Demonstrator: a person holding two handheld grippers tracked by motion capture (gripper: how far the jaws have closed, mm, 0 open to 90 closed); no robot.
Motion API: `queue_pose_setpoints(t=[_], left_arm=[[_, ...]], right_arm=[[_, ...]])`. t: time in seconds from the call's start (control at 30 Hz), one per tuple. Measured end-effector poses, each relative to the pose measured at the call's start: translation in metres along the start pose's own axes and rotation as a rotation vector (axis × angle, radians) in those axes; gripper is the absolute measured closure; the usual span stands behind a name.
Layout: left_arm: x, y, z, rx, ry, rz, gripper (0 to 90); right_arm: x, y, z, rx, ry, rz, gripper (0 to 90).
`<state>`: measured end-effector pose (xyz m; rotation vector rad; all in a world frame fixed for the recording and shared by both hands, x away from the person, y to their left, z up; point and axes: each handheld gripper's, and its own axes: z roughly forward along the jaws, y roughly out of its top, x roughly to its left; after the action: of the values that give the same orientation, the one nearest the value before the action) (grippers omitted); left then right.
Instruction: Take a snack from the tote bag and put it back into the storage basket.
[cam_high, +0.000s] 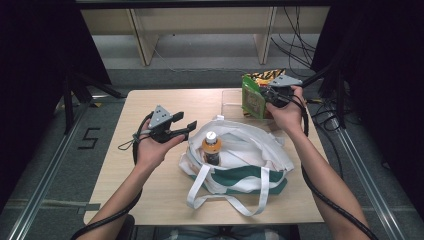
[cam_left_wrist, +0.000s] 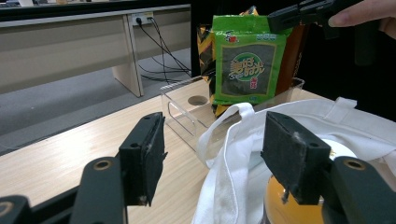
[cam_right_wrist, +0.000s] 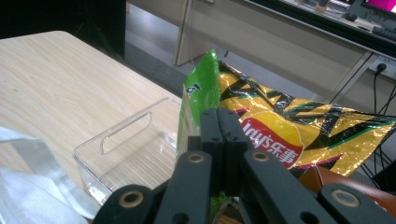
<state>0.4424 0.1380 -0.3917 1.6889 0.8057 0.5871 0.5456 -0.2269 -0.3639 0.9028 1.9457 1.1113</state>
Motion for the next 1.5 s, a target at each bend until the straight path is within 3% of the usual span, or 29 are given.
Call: queue_pose_setpoints(t=[0.1, 0.13, 0.2, 0.23, 0.3, 0.37, 0.47, 0.5, 0.53, 0.6, 0.77, 1.07, 1.1, 1.17, 1.2, 1.23, 1.27, 1.33, 1.43, 1.47, 1.5], left_arm=[[-0.001, 0.000, 0.000, -0.001, -0.001, -0.001, 38.6], [0.000, 0.000, 0.000, -0.005, -0.003, -0.002, 38.6], [0.000, 0.000, -0.001, -0.002, 0.001, 0.000, 38.6], [0.000, 0.000, -0.001, -0.001, 0.001, 0.000, 38.6], [0.000, 0.000, -0.001, -0.001, 0.001, -0.001, 38.6], [-0.001, 0.001, 0.000, -0.001, -0.001, -0.001, 38.6], [-0.001, 0.001, 0.000, -0.001, -0.003, 0.000, 38.6], [-0.001, 0.001, 0.000, -0.002, -0.003, 0.001, 38.6], [-0.001, 0.001, 0.000, -0.001, -0.003, 0.001, 38.6], [-0.001, 0.001, 0.000, -0.002, -0.004, 0.001, 38.6], [-0.001, 0.000, 0.000, 0.002, -0.004, 0.003, 38.6], [-0.001, 0.001, 0.000, 0.001, -0.004, 0.003, 38.6], [-0.001, 0.000, 0.000, 0.002, -0.004, 0.003, 38.6], [-0.001, 0.000, 0.000, 0.003, -0.005, 0.004, 38.6], [-0.002, 0.000, 0.000, 0.003, -0.005, 0.004, 38.6], [-0.002, 0.000, 0.000, 0.004, -0.005, 0.004, 38.6], [-0.002, 0.000, 0.001, 0.004, -0.005, 0.004, 38.6], [-0.002, 0.000, 0.001, 0.004, -0.005, 0.003, 38.6], [-0.002, 0.000, 0.001, 0.004, -0.005, 0.003, 38.6], [-0.002, 0.000, 0.001, 0.005, -0.005, 0.003, 38.6], [-0.002, 0.000, 0.001, 0.004, -0.006, 0.004, 38.5]], right_arm=[[0.000, -0.001, -0.002, 0.020, -0.001, 0.017, 90.0], [-0.002, -0.001, -0.002, 0.016, -0.001, -0.008, 90.0], [-0.001, -0.002, -0.004, 0.031, -0.001, 0.019, 90.0], [-0.003, -0.002, -0.003, 0.020, -0.007, -0.011, 90.0], [-0.002, -0.003, -0.005, 0.032, -0.016, 0.002, 90.0], [-0.004, -0.004, -0.006, 0.037, -0.015, -0.021, 90.0], [-0.003, -0.007, -0.008, 0.048, -0.021, 0.001, 90.0], [-0.006, -0.007, -0.008, 0.051, -0.016, -0.027, 90.0], [-0.004, -0.008, -0.009, 0.061, -0.017, 0.002, 90.0], [-0.005, -0.010, -0.008, 0.059, -0.014, 0.009, 90.0], [-0.007, -0.013, -0.008, 0.062, -0.021, -0.006, 90.0], [-0.004, -0.020, -0.007, 0.091, -0.018, 0.012, 90.0], [-0.006, -0.021, -0.006, 0.092, -0.022, -0.009, 90.0], [-0.005, -0.023, -0.006, 0.104, -0.020, 0.009, 90.0], [-0.006, -0.024, -0.005, 0.102, -0.020, -0.005, 90.0], [-0.004, -0.025, -0.005, 0.111, -0.019, 0.017, 90.0], [-0.006, -0.026, -0.005, 0.111, -0.024, -0.004, 90.0], [-0.005, -0.027, -0.005, 0.116, -0.023, 0.015, 90.0], [-0.007, -0.027, -0.005, 0.118, -0.024, -0.002, 90.0], [-0.006, -0.028, -0.005, 0.129, -0.009, 0.017, 90.0], [-0.007, -0.029, -0.004, 0.121, -0.019, 0.000, 90.0]])
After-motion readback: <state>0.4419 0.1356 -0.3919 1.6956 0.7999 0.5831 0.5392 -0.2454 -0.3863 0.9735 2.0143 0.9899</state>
